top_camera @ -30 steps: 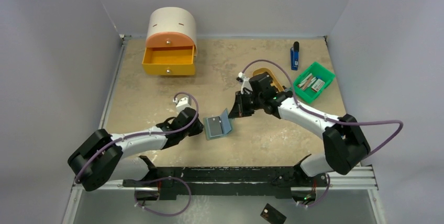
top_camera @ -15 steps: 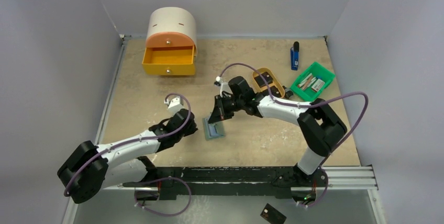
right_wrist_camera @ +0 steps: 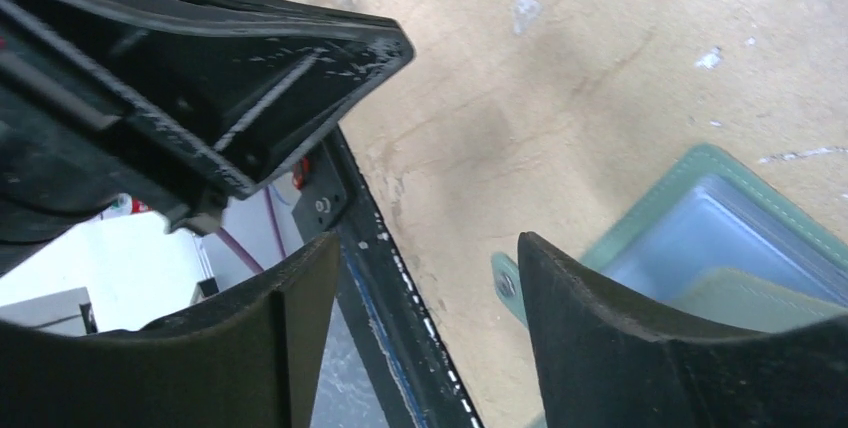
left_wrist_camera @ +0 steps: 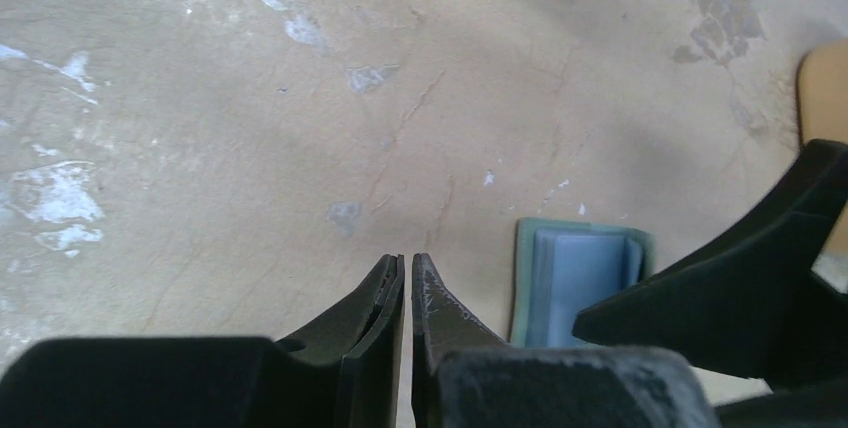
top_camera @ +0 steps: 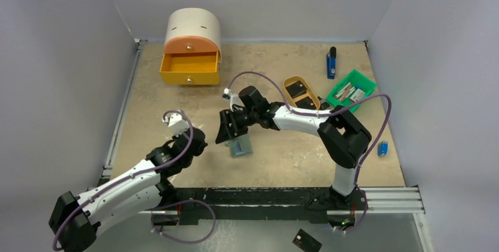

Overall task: Put the credit cards into the card holder
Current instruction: Close the card holder at the center of the board.

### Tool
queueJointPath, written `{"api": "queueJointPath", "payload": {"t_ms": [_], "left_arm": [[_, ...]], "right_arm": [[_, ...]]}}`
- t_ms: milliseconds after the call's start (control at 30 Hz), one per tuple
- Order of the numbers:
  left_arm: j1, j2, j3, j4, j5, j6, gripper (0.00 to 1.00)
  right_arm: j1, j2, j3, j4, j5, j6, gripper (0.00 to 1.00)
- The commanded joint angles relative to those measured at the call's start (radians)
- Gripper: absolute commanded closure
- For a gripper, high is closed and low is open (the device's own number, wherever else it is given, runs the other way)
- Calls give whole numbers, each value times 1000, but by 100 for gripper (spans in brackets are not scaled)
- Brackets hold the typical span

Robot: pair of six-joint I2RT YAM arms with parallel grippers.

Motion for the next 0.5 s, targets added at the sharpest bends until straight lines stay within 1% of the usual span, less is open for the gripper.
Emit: {"api": "queueJointPath", "payload": {"t_ms": [0,67,200,233,333,367,400,433,467], "left_arm": [[1,-7,49,-48,-57,-15,93],[1,-9,53,-52,-62,-17,93],[1,-23,61,-60,-76,-17,93],[2,-27,61,-61,-79,-17,92],[1,-32,60,-63,-82,-17,92],[1,-30,61,-62,-82,-17,92],[1,-29,59,-60,-82,-17,92],[1,-25,58,-57,-81,-17,92],[1,-20,57,-45,-77,-15,92]], "right_arm": [[10,-54,76,-59,-9,-41,28],[12,-69,97,-100,-3,-56,25],[13,-152,135,-234,54,-108,24],[11,-192,138,-258,102,-114,24],[-17,-330,105,-323,327,-128,24],[-46,-371,79,-342,384,-114,25],[-87,-410,40,-347,407,-96,26],[-134,-438,0,-351,416,-76,30],[-177,-455,-37,-364,419,-57,35]]}}
